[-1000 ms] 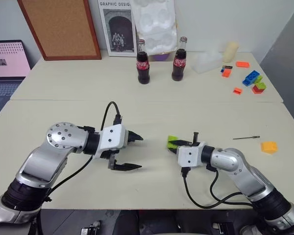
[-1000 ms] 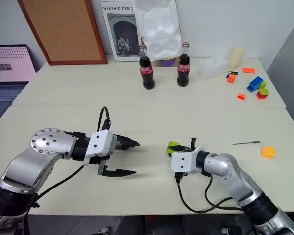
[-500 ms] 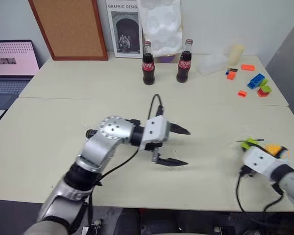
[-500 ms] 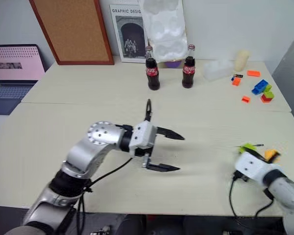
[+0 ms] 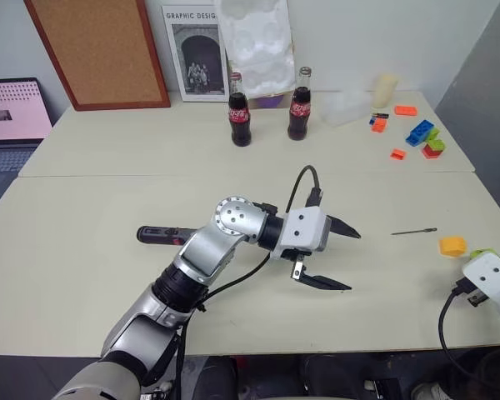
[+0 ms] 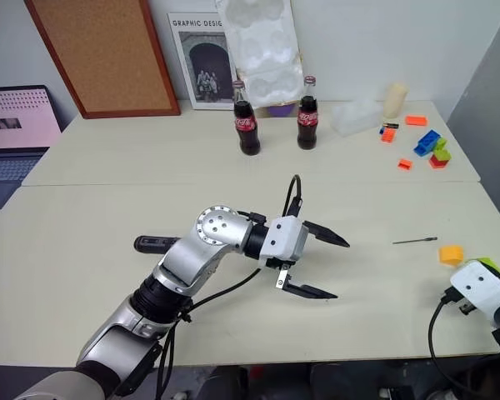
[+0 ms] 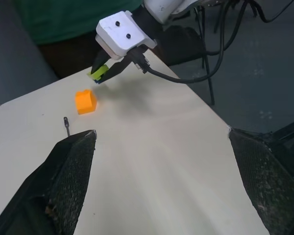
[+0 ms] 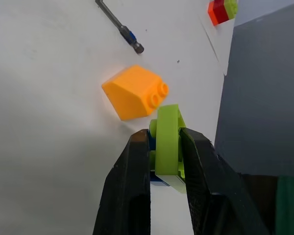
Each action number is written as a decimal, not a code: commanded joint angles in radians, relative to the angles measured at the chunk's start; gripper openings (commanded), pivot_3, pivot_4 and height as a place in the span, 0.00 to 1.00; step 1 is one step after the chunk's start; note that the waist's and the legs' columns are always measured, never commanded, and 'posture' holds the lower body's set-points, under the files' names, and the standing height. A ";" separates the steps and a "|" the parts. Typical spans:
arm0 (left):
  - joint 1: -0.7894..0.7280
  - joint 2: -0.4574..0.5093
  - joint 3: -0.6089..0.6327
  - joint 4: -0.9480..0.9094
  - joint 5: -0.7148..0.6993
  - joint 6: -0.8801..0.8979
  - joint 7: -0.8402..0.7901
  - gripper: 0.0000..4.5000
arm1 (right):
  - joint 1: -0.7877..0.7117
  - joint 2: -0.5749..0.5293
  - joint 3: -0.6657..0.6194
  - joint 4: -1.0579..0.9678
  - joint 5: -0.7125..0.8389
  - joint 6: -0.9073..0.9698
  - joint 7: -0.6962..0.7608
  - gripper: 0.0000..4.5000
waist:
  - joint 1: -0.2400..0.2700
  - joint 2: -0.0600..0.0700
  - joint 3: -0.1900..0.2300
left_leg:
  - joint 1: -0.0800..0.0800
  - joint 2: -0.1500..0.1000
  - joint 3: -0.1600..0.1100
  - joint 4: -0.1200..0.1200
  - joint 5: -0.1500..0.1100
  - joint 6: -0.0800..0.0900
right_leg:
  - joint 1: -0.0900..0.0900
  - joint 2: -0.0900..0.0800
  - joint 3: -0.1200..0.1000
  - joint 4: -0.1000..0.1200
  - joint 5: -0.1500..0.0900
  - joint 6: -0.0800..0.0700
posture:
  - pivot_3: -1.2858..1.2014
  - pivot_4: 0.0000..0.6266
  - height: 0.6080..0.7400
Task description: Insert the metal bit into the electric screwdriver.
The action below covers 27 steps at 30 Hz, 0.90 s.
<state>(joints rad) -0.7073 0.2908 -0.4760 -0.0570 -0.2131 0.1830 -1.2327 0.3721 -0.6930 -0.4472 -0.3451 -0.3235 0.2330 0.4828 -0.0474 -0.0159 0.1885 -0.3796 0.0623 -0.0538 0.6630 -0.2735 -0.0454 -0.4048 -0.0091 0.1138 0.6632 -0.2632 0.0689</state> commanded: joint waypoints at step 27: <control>0.007 0.399 0.268 0.012 -0.024 0.034 -0.084 1.00 | 0.091 -0.109 -0.204 -0.456 0.473 0.270 0.436 0.95 | -0.009 0.000 0.000 | 0.001 0.001 0.000 -0.001 0.000 0.000 | -0.001 0.001 0.000 0.000 0.002 0.005 | 0.52 0.24 1.00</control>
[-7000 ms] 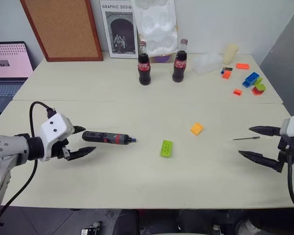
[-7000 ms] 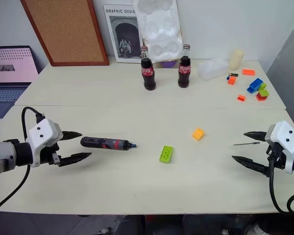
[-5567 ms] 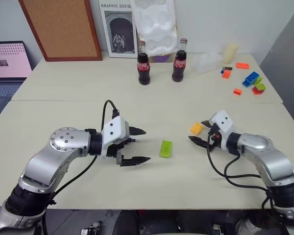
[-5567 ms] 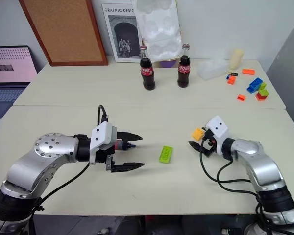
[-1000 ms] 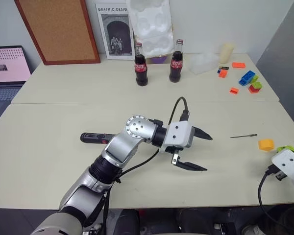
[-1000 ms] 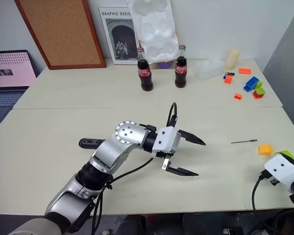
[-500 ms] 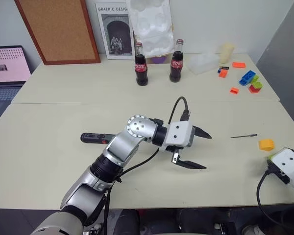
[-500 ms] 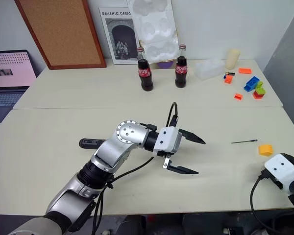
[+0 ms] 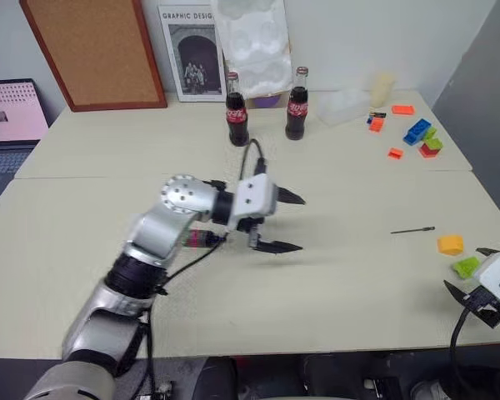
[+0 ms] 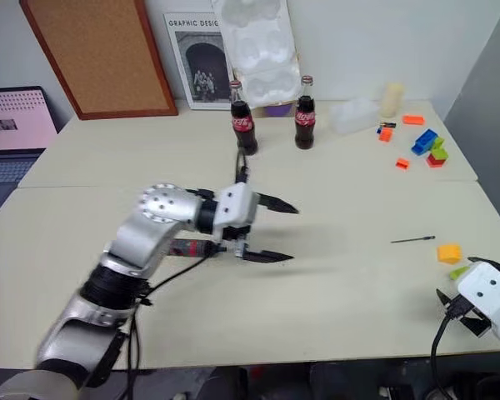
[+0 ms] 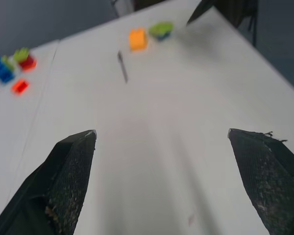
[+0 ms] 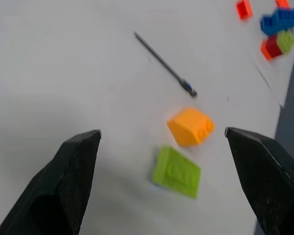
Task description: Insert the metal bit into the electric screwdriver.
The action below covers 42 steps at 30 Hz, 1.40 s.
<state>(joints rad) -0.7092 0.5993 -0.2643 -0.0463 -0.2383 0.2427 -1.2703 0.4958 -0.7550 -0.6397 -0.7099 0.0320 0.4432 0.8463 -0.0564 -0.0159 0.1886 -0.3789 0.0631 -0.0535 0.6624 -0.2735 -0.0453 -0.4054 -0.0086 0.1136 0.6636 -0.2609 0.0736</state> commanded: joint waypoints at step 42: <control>-0.074 0.187 -0.143 0.408 0.459 -0.266 -0.124 0.92 | -0.446 -0.226 0.359 -0.253 0.715 0.401 -0.061 0.95 | 0.025 -0.004 0.002 | -0.004 0.001 0.000 0.000 0.000 0.000 | -0.003 0.000 -0.002 -0.001 0.000 0.000 | 0.52 0.24 1.00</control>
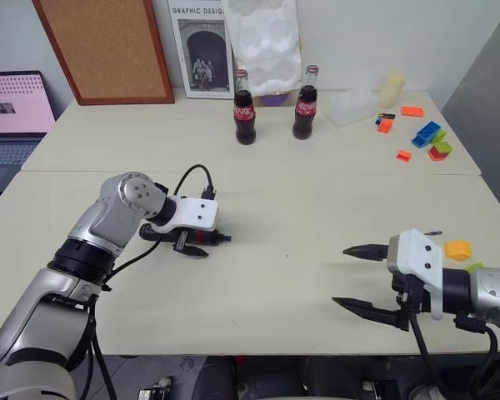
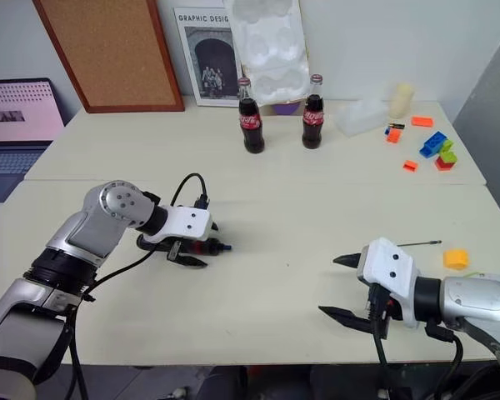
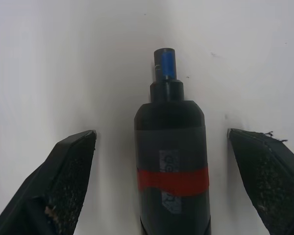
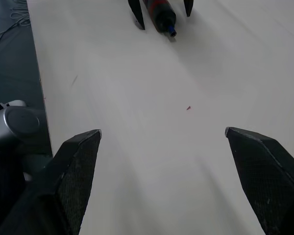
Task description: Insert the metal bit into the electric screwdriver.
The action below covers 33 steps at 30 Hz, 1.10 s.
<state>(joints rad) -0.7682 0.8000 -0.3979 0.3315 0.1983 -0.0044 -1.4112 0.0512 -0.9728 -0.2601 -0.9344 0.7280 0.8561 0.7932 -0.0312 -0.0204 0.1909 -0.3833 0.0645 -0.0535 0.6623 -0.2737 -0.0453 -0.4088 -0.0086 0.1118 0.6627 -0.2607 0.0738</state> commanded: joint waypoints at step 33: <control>0.007 -0.071 0.076 -0.082 -0.068 0.066 0.061 0.37 | -0.112 -0.047 -0.164 0.038 0.279 -0.027 -0.030 0.95 | 0.003 0.000 -0.001 | 0.000 0.000 0.000 0.000 0.000 0.000 | 0.001 0.000 -0.001 -0.001 0.001 0.000 | 0.52 0.24 1.00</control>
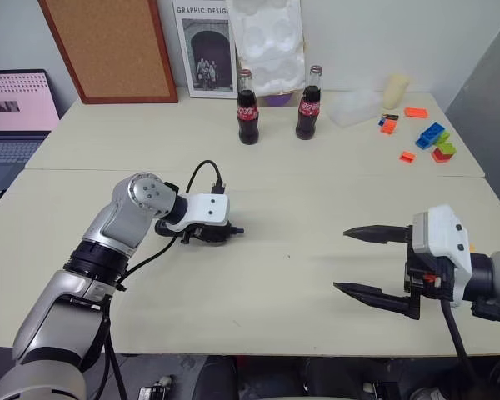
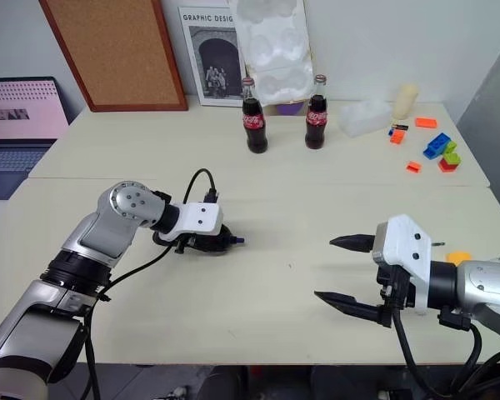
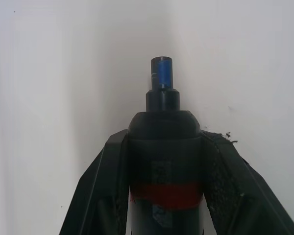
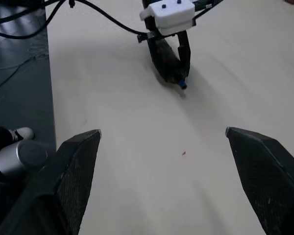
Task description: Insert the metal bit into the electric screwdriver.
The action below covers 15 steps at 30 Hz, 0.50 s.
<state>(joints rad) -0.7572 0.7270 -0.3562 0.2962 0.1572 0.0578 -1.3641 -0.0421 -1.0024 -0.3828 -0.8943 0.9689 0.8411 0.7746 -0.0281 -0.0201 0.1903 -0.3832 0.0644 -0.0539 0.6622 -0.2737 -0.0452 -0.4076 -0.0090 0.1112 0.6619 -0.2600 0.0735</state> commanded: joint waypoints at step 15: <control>-0.099 -0.159 0.139 -0.152 -0.241 0.252 0.068 0.37 | -0.004 -0.099 -0.160 0.024 0.126 0.008 -0.013 0.95 | 0.002 -0.001 0.001 | -0.001 0.000 0.000 0.001 0.000 0.000 | 0.000 0.000 0.000 -0.001 0.000 0.000 | 0.52 0.24 1.00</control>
<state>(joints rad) -0.8043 0.5946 -0.2801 0.2042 -0.0200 0.2622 -1.3350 -0.0475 -1.0835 -0.4839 -0.8763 1.0715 0.8492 0.7585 -0.0262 -0.0210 0.1908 -0.3845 0.0643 -0.0542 0.6627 -0.2737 -0.0452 -0.4077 -0.0091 0.1110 0.6613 -0.2600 0.0738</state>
